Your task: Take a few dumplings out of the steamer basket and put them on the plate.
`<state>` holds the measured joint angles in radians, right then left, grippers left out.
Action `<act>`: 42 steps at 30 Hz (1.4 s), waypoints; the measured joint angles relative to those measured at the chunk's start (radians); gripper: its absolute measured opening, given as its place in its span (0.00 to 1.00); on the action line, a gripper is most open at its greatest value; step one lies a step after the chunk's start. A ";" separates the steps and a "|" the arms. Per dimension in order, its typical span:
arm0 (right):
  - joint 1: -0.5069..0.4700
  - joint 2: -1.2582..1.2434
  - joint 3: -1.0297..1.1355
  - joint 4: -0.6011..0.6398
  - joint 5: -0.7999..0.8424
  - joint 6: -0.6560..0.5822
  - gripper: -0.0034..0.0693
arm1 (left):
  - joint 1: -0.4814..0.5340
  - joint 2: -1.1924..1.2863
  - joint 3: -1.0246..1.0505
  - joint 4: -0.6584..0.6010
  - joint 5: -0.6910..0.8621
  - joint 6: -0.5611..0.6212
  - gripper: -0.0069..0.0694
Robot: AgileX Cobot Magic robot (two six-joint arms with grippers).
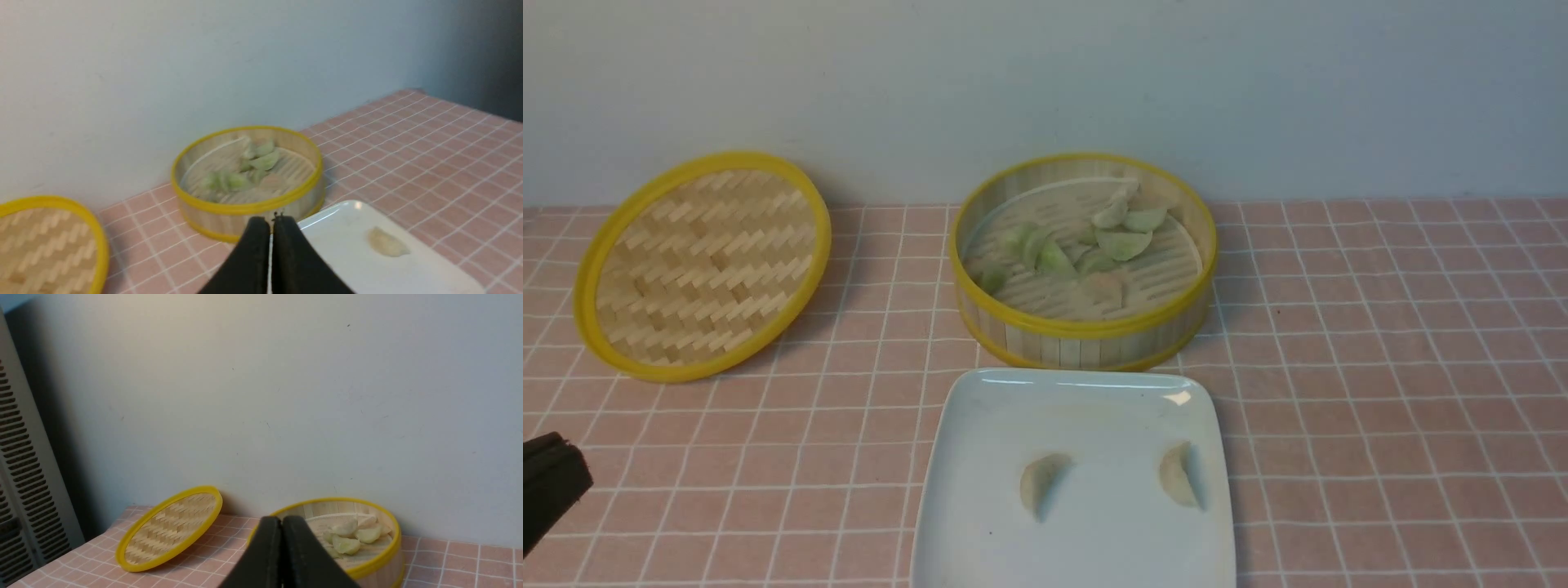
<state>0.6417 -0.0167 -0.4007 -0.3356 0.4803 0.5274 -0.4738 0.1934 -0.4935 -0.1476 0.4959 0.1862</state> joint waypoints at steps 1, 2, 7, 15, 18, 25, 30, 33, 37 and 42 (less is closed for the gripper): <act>0.000 0.000 0.001 0.000 0.000 0.000 0.03 | 0.028 -0.020 0.031 0.021 -0.009 -0.012 0.08; 0.000 0.000 0.001 0.000 0.000 0.000 0.03 | 0.056 -0.034 0.052 0.032 -0.016 -0.026 0.08; 0.000 0.000 0.001 0.000 0.001 0.000 0.03 | 0.254 -0.178 0.263 0.052 -0.083 -0.072 0.08; 0.000 0.000 0.001 -0.001 0.002 0.000 0.03 | 0.394 -0.205 0.494 0.058 -0.115 -0.074 0.08; 0.000 0.000 0.001 -0.001 0.001 0.000 0.03 | 0.395 -0.205 0.520 0.059 -0.111 -0.074 0.08; 0.000 0.000 0.001 -0.001 0.001 0.000 0.03 | 0.395 -0.205 0.520 0.059 -0.111 -0.074 0.08; 0.000 0.000 0.001 -0.001 0.001 0.000 0.03 | 0.395 -0.205 0.520 0.059 -0.111 -0.074 0.08; 0.000 0.000 0.001 -0.001 0.001 0.000 0.03 | 0.395 -0.205 0.520 0.059 -0.111 -0.074 0.08; 0.000 0.000 0.001 -0.001 0.001 0.000 0.03 | 0.395 -0.205 0.520 0.059 -0.111 -0.074 0.08; 0.000 0.000 0.001 -0.001 0.001 0.000 0.03 | 0.395 -0.205 0.520 0.059 -0.111 -0.074 0.08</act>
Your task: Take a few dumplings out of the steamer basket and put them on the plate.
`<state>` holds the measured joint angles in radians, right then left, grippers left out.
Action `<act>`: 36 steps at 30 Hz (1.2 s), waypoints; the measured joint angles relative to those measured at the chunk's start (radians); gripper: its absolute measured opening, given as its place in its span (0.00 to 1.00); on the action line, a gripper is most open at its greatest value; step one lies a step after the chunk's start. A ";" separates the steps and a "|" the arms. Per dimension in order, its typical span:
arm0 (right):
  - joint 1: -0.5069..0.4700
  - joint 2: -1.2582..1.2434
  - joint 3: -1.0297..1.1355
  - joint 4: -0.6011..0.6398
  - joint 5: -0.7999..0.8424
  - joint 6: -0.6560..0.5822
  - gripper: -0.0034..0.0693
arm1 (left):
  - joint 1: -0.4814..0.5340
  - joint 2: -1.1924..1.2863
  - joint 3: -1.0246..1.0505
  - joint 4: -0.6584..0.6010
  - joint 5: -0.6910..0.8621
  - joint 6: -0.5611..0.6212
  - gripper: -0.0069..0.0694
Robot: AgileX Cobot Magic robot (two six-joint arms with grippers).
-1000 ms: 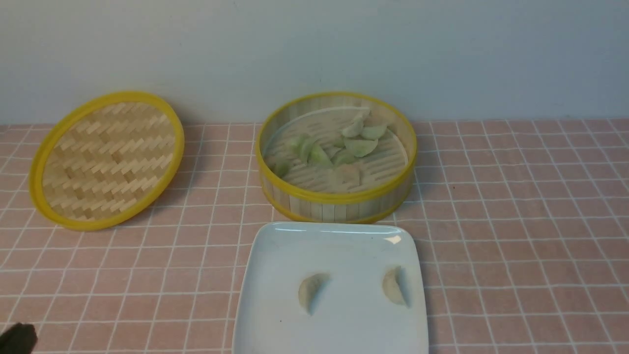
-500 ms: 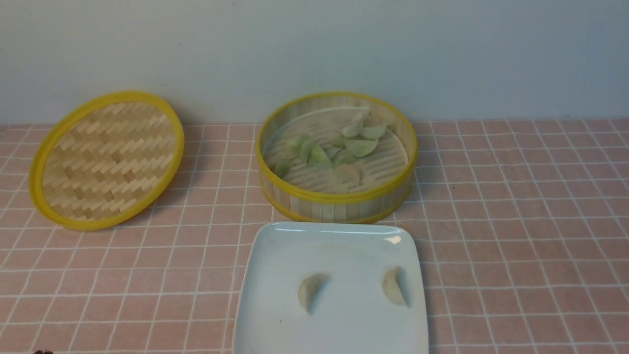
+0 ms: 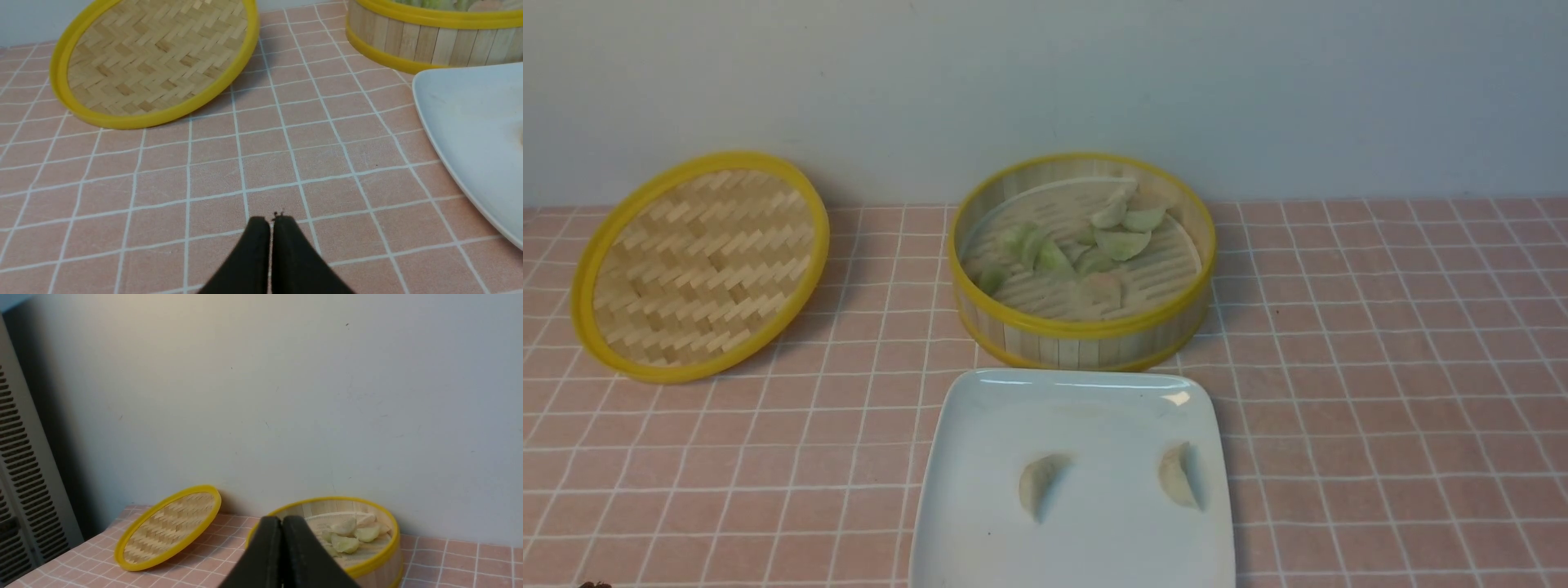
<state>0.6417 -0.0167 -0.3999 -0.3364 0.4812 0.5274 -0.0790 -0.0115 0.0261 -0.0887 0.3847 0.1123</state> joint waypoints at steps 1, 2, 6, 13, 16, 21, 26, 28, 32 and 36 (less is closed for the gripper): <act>0.000 0.000 0.000 0.000 0.000 0.000 0.03 | 0.000 0.000 0.000 0.000 0.000 0.000 0.08; 0.000 0.000 0.000 0.000 0.000 -0.001 0.03 | 0.000 0.000 0.000 0.000 0.000 0.000 0.08; 0.000 0.000 0.005 0.107 -0.009 -0.126 0.03 | 0.000 0.000 0.000 0.000 0.000 0.000 0.08; 0.000 0.000 0.042 0.353 -0.094 -0.432 0.03 | 0.000 0.000 0.000 0.000 0.000 0.000 0.08; -0.009 0.000 0.064 0.366 -0.110 -0.458 0.03 | 0.000 0.000 0.000 0.000 0.000 0.000 0.08; -0.171 0.000 0.149 0.350 -0.116 -0.467 0.03 | 0.000 0.000 0.000 0.000 0.000 0.000 0.08; -0.426 0.000 0.299 0.336 -0.114 -0.467 0.03 | 0.000 0.000 0.000 0.000 0.000 0.000 0.08; -0.507 0.000 0.359 0.336 -0.113 -0.467 0.03 | 0.000 0.000 0.000 0.000 0.000 0.000 0.08; -0.583 0.000 0.420 0.336 -0.093 -0.467 0.03 | 0.000 0.000 0.000 0.000 0.000 0.000 0.08; -0.592 0.000 0.420 0.336 -0.093 -0.467 0.03 | 0.000 0.000 0.000 0.000 0.000 0.000 0.08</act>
